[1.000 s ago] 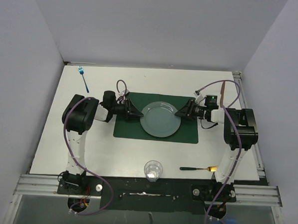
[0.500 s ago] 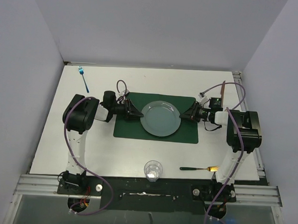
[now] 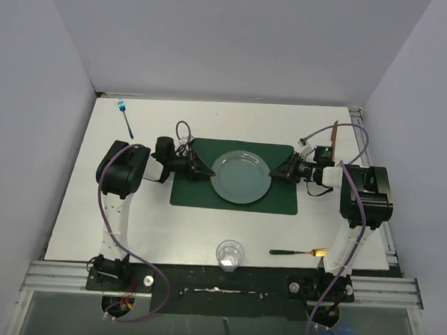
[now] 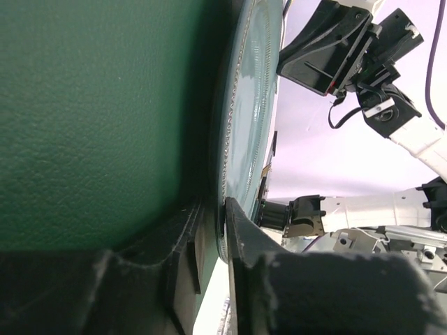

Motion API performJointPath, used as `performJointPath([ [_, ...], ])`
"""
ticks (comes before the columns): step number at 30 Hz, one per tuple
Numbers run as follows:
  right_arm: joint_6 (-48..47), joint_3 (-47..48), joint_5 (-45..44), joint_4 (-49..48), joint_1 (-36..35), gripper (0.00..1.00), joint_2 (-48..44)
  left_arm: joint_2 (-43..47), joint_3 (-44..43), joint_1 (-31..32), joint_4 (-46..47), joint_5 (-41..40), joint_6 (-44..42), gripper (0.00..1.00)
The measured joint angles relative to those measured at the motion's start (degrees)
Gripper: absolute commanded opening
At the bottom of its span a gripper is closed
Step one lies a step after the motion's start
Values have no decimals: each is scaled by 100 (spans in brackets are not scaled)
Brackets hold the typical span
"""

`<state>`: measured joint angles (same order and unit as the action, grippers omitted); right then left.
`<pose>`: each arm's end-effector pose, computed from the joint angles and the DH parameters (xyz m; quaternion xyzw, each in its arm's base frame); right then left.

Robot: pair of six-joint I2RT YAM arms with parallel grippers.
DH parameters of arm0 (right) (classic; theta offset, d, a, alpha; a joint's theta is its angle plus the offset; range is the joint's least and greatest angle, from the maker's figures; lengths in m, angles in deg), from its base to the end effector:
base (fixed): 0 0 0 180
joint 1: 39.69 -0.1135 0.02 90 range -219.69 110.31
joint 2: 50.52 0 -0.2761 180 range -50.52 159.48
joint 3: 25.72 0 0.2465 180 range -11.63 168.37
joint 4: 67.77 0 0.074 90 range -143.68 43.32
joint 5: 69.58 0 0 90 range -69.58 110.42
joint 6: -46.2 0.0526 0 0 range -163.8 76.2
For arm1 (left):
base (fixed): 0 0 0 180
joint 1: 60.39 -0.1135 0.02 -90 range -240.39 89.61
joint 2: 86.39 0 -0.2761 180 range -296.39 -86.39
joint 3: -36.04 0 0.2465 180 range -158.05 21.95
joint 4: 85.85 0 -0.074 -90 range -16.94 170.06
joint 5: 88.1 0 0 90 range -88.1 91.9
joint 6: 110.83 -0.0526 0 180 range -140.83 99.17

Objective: Set the dinner table for one person
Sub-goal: Adjust the plate on the napkin.

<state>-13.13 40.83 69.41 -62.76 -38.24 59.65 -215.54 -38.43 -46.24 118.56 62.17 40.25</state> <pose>0.3663 0.0304 0.1212 0.0948 0.8586 0.4564 0.2132 0.3993 -0.1478 0.0760 -0.0693 0.7875 -0.6077 0.0754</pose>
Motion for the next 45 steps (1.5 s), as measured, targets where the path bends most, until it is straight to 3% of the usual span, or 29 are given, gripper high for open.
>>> performJointPath([
  [4,-2,0,-4,-4,0,10,2,-39,-17,0,37,35,0,17],
  [6,2,2,7,-7,0,3,4,-50,-24,0,59,50,2,12],
  [8,11,2,13,-7,2,0,4,-76,-44,0,83,63,0,0],
  [40,140,33,-153,-9,-94,0,-24,-111,13,-22,769,15,579,0],
  [45,136,92,-225,9,-155,19,-2,-111,31,-61,767,2,573,0],
])
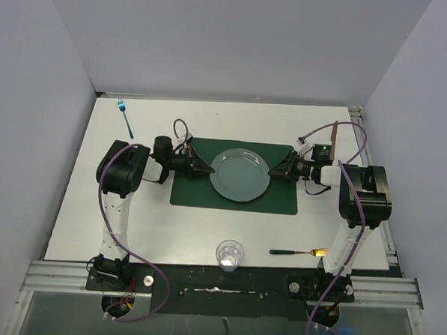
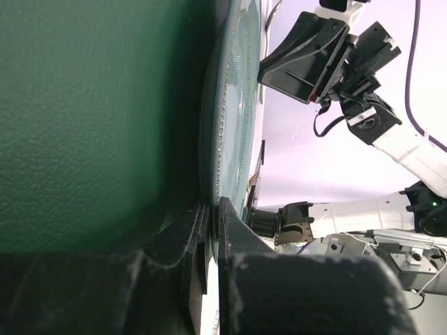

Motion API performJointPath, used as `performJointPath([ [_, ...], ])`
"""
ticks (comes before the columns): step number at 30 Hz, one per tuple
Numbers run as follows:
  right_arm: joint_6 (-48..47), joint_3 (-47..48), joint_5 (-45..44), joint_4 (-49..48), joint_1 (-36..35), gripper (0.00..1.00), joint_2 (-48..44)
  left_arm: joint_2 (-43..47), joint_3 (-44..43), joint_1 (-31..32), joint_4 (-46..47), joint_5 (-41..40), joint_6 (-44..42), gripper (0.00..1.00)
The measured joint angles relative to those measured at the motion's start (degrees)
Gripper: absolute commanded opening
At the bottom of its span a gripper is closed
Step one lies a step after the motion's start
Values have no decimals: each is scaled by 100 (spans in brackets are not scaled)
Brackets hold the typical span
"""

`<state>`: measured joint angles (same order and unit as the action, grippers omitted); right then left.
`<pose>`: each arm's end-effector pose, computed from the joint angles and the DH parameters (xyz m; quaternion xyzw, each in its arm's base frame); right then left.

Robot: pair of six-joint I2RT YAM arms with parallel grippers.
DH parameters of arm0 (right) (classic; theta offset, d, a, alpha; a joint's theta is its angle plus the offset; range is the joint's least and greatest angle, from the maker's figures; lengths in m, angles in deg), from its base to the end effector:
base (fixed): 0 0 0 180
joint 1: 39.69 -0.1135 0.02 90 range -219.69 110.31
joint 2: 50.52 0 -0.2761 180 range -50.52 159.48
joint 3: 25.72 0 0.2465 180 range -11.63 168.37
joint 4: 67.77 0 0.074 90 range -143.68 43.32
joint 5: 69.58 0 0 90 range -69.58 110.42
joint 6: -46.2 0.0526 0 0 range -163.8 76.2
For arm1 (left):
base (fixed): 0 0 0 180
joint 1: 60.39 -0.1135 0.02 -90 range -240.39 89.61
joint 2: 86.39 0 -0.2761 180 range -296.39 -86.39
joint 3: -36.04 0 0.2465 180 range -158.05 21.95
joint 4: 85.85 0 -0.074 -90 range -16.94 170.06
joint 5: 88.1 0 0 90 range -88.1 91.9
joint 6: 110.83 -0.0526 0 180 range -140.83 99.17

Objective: Set the dinner table for one person
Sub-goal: Adjust the plate on the napkin.

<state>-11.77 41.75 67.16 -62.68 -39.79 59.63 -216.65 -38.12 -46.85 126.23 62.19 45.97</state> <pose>0.3702 0.0390 0.1241 0.0981 0.8626 0.4471 0.2154 0.4047 -0.1445 0.0789 -0.0807 0.7709 -0.6256 0.0881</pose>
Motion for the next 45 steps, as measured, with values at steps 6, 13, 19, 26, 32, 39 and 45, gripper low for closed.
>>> performJointPath([
  [6,20,0,4,-42,-37,33,24,0,28,-2,-48,4,-109,0],
  [13,15,0,17,-57,-50,22,72,0,2,-11,-345,22,-387,0],
  [19,59,55,136,-142,-105,22,162,0,-138,-13,-710,111,-664,0],
  [26,162,140,249,-240,-184,1,319,0,-254,-15,-1034,177,-911,0],
  [32,247,151,258,-289,-188,0,350,9,-289,-26,-1198,199,-1049,0],
  [39,317,122,232,-428,-208,0,361,146,-291,-24,-1539,72,-1272,0],
  [45,343,122,157,-468,-264,0,348,258,-291,-26,-1753,-55,-1360,0],
])
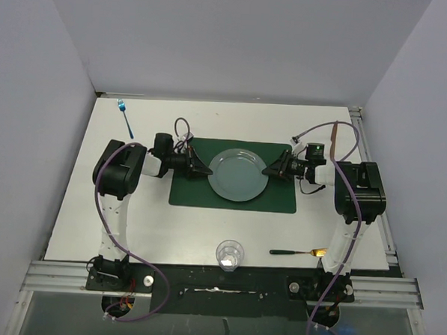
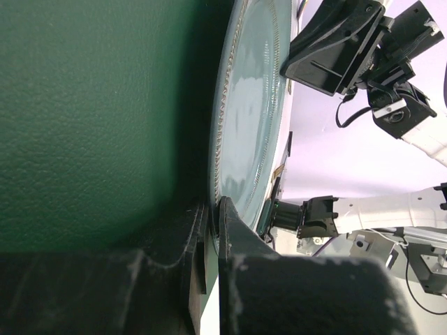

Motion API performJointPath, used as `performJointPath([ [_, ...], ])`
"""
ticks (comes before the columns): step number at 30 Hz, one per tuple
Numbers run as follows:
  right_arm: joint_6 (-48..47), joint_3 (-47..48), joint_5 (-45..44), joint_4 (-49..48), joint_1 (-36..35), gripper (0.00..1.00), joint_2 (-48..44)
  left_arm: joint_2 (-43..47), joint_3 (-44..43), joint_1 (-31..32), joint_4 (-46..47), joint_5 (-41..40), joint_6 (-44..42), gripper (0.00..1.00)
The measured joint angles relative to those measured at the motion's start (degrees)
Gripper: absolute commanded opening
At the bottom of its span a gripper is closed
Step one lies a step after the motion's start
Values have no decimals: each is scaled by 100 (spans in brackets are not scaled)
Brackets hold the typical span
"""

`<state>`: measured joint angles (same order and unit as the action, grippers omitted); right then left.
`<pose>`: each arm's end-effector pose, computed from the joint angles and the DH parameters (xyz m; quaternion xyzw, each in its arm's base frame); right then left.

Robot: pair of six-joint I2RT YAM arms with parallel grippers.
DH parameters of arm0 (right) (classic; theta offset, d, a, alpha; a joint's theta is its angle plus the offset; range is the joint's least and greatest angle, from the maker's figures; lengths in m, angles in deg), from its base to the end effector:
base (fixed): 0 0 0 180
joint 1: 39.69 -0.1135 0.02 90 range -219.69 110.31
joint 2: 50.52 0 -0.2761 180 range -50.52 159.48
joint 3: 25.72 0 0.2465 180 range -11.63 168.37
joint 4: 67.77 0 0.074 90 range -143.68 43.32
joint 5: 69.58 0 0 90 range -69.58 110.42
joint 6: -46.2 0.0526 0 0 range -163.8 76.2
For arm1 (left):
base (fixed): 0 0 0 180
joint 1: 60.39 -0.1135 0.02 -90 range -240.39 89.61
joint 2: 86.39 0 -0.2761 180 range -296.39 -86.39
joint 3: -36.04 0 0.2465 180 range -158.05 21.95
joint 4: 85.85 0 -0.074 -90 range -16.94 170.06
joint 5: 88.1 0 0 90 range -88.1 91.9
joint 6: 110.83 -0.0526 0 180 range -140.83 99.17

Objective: Set the dinner table for one person
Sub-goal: Adjust the plate on the napkin.

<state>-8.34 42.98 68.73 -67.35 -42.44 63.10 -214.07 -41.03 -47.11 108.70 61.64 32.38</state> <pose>0.3795 0.0576 0.1149 0.0885 0.8536 0.4711 0.2037 0.4046 -0.1422 0.0823 -0.0516 0.8035 -0.5868 0.0856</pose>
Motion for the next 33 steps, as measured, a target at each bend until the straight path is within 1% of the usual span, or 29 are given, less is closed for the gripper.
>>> performJointPath([
  [13,-44,170,-332,212,-179,0,-81,76,4,-74,-22,-136,15,0],
  [33,-92,525,-470,437,-358,0,-90,243,146,-210,94,-293,15,0],
])
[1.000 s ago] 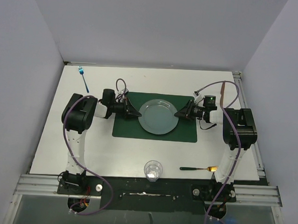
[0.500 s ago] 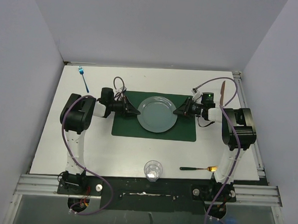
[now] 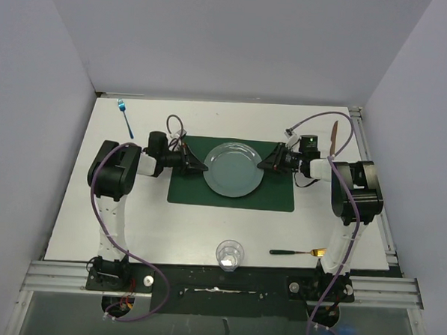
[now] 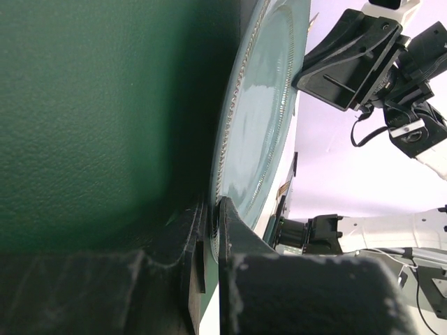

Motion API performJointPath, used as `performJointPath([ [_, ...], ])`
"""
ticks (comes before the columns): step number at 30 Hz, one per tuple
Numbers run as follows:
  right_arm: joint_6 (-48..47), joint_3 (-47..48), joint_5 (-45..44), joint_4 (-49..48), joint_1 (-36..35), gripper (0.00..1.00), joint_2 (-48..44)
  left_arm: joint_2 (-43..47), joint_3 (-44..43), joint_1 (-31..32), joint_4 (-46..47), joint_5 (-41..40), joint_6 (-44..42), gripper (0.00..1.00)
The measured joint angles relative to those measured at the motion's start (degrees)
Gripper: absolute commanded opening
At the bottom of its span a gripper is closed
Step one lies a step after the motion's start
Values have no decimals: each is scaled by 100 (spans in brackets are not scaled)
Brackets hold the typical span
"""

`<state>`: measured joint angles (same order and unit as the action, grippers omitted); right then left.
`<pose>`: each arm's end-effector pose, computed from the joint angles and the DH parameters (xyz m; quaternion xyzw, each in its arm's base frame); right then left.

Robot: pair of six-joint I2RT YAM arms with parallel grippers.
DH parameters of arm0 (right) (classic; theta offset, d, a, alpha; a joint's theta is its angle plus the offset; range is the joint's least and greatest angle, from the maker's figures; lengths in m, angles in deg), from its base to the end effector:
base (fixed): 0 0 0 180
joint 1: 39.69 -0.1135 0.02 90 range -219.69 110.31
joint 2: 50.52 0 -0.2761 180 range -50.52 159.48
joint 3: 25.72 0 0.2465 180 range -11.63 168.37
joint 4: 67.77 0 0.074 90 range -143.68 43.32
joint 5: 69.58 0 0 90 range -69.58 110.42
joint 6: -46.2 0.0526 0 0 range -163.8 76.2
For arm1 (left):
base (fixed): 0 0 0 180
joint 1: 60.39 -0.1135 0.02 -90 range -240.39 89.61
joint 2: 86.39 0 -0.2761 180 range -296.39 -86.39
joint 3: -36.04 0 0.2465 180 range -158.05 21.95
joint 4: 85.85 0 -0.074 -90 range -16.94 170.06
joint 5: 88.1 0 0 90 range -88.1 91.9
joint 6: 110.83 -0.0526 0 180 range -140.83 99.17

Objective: Set the dinner table for one person
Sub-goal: Adjust the plate on the napkin.

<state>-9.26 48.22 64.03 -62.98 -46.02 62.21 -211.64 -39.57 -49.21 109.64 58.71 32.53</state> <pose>0.3936 0.0802 0.1365 0.0660 0.8633 0.4477 0.2237 0.4075 -0.1254 0.0934 -0.0718 0.8053 -0.5753 0.1239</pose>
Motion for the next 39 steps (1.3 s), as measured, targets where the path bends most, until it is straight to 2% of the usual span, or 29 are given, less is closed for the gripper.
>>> performJointPath([
  [24,-7,136,20,57,-50,0,267,-17,61,-52,-7,44,-7,0],
  [39,-22,208,96,59,-50,0,337,-22,-13,-68,-341,70,-278,0],
])
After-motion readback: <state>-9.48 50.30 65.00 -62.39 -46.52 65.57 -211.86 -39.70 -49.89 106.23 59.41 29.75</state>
